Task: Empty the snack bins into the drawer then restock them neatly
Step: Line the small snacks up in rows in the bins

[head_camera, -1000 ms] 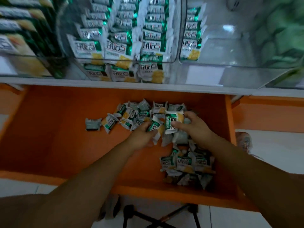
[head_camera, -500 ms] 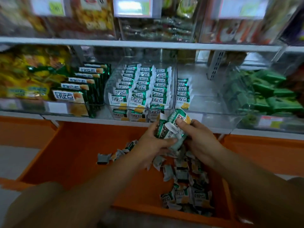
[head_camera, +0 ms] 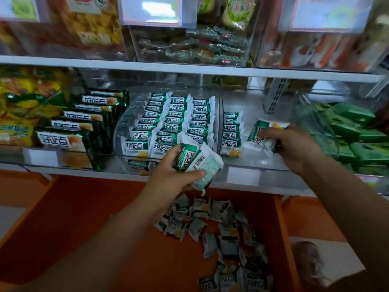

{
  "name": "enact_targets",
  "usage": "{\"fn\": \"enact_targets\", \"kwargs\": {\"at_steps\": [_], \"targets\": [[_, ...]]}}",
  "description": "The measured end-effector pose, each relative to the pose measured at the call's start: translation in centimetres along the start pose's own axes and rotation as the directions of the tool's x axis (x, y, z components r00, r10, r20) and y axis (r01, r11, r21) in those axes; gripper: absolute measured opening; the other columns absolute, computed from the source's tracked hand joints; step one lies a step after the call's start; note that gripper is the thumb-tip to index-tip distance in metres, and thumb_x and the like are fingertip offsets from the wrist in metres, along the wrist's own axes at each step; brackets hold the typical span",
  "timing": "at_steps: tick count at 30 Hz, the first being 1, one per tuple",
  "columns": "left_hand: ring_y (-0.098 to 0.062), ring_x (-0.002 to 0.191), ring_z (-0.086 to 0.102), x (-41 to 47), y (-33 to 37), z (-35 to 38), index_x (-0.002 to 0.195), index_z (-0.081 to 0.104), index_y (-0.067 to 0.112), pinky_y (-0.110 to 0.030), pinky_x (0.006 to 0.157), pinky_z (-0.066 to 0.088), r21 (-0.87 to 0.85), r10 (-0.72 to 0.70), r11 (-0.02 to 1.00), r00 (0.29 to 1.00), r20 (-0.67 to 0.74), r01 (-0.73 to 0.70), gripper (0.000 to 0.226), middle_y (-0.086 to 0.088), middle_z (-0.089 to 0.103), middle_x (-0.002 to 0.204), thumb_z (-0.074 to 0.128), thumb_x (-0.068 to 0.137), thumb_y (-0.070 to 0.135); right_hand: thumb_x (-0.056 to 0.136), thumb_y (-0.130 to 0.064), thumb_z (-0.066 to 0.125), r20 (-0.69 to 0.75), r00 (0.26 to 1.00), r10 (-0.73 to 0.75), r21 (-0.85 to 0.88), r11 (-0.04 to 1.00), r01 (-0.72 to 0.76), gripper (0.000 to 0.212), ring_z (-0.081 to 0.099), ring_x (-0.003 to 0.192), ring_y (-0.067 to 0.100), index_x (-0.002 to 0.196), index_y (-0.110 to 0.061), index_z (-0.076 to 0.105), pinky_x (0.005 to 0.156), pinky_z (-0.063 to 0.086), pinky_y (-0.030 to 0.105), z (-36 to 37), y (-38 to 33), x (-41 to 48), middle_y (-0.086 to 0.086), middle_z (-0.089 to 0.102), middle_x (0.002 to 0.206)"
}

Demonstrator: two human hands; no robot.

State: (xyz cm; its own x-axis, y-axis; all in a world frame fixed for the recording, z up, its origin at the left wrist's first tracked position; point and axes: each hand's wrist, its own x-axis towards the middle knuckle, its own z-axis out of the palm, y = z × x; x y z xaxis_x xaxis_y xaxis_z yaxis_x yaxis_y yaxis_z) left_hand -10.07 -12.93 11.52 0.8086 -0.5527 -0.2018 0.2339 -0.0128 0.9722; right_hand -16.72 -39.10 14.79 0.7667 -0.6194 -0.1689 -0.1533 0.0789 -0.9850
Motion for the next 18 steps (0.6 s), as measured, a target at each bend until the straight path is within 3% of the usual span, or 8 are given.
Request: {"fn": "enact_targets", "kwargs": {"at_steps": [2,5,7,8,10,12,15,18], "targets": [[0.017,0.063,0.058,0.5,0.2,-0.1,0.138,0.038,0.045,-0.023,0.070,0.054,-0.004,0.031,0.999,0.999,-0.012,-0.032,0.079,0.033,0.041,0.092,0.078,0.079,0.011,0.063,-0.026,0.082,-0.052,0.999,0.008,-0.079,0.997,-0.012,0.030,0.052,0.060,0.022,0.078,-0.010,0.063,0.057,0.037,0.031,-0.5,-0.1,1.6,0.002,0.060,0.053],[0.024,0.063,0.050,1.1,0.3,-0.1,0.146,0.032,0.043,-0.013,0.064,0.046,0.007,0.068,0.998,0.998,-0.001,-0.068,0.087,0.028,0.041,0.105,0.079,0.078,0.016,0.069,-0.019,0.086,-0.060,0.998,0.020,-0.117,0.993,-0.027,0.042,0.046,0.057,0.017,0.102,-0.025,0.061,0.047,0.031,0.024,-0.2,0.5,2.9,0.003,0.063,0.072],[0.020,0.080,0.049,1.5,0.2,-0.1,0.145,0.031,0.045,-0.015,0.071,0.046,0.032,0.085,0.996,0.996,0.001,-0.085,0.090,0.023,0.040,0.122,0.081,0.075,0.019,0.073,-0.013,0.083,-0.035,0.999,0.019,-0.165,0.986,-0.025,0.044,0.045,0.052,0.015,0.107,-0.024,0.058,0.046,0.033,0.023,0.8,0.9,3.5,0.007,0.061,0.076],[0.011,0.093,0.051,1.7,0.2,-0.2,0.146,0.031,0.046,-0.022,0.081,0.050,0.038,0.084,0.996,0.996,-0.002,-0.084,0.094,0.019,0.039,0.134,0.083,0.071,0.023,0.074,-0.012,0.082,-0.012,0.999,0.036,-0.182,0.983,-0.038,0.041,0.048,0.051,0.016,0.105,-0.020,0.057,0.046,0.037,0.024,1.2,1.0,3.7,0.009,0.061,0.075],[-0.010,0.122,0.045,2.0,0.3,-0.4,0.146,0.030,0.048,-0.041,0.100,0.047,0.058,0.074,0.996,0.997,-0.011,-0.073,0.102,0.010,0.030,0.154,0.085,0.062,0.031,0.077,-0.008,0.079,0.028,0.992,0.119,-0.193,0.975,-0.112,0.038,0.058,0.055,0.023,0.103,-0.016,0.053,0.050,0.050,0.028,1.9,1.3,4.2,0.014,0.064,0.078],[-0.018,0.139,0.034,2.3,0.2,-0.8,0.146,0.030,0.050,-0.048,0.105,0.042,0.069,0.063,0.996,0.998,-0.005,-0.063,0.108,0.011,0.024,0.157,0.084,0.053,0.039,0.079,-0.002,0.075,0.058,0.978,0.200,-0.223,0.958,-0.182,0.038,0.065,0.067,0.033,0.106,-0.013,0.051,0.064,0.061,0.039,1.9,2.0,4.6,0.015,0.064,0.087],[-0.018,0.143,0.027,2.6,-0.1,-1.2,0.141,0.032,0.057,-0.051,0.107,0.039,0.065,0.058,0.996,0.998,0.003,-0.058,0.111,0.013,0.022,0.159,0.088,0.046,0.046,0.079,0.002,0.072,0.130,0.964,0.233,-0.298,0.936,-0.186,0.043,0.066,0.084,0.035,0.114,-0.010,0.052,0.083,0.058,0.046,1.7,3.0,5.1,0.016,0.059,0.103],[-0.025,0.135,0.045,2.9,-0.5,-1.4,0.125,0.044,0.064,-0.053,0.101,0.047,0.031,0.035,0.999,0.999,0.028,-0.036,0.099,0.013,0.034,0.154,0.094,0.041,0.056,0.077,-0.004,0.076,0.163,0.971,0.176,-0.463,0.882,-0.082,0.042,0.062,0.088,0.022,0.114,-0.013,0.057,0.085,0.055,0.037,1.8,3.6,5.5,0.009,0.058,0.107]]}}
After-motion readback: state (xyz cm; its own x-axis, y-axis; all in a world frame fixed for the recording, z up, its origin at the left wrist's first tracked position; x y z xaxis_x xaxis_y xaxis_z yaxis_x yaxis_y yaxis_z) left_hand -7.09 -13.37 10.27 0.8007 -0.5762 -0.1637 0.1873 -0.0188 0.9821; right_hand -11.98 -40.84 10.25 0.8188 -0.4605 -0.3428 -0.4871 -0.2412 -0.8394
